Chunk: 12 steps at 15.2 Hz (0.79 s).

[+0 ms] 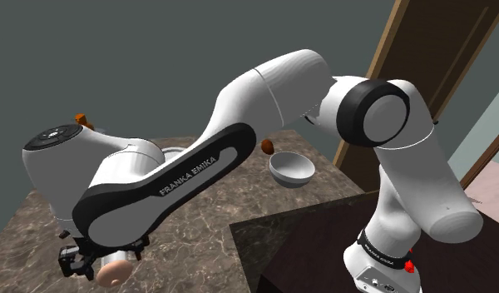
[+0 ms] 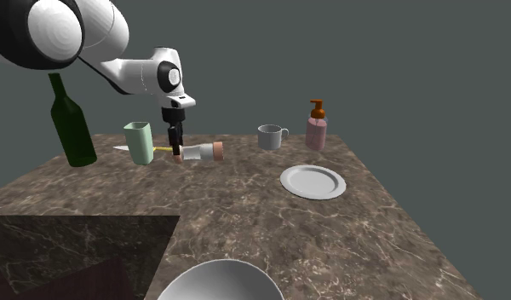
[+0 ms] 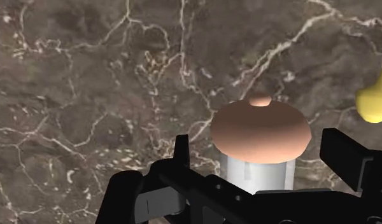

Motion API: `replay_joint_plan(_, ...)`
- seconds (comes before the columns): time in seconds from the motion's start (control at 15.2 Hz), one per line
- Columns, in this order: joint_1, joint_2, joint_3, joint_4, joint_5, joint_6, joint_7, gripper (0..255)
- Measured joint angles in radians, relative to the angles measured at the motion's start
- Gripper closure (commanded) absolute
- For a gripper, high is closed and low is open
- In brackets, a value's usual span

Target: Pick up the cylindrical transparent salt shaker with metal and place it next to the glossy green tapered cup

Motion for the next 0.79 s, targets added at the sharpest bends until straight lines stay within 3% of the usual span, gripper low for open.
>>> replay_joint_plan(0.46, -0.002, -0.053, 0.012, 0.036, 0.016, -0.087, -0.007, 0)
replay_joint_plan(0.79, -0.003, -0.057, 0.012, 0.040, 0.017, -0.095, -0.010, 0)
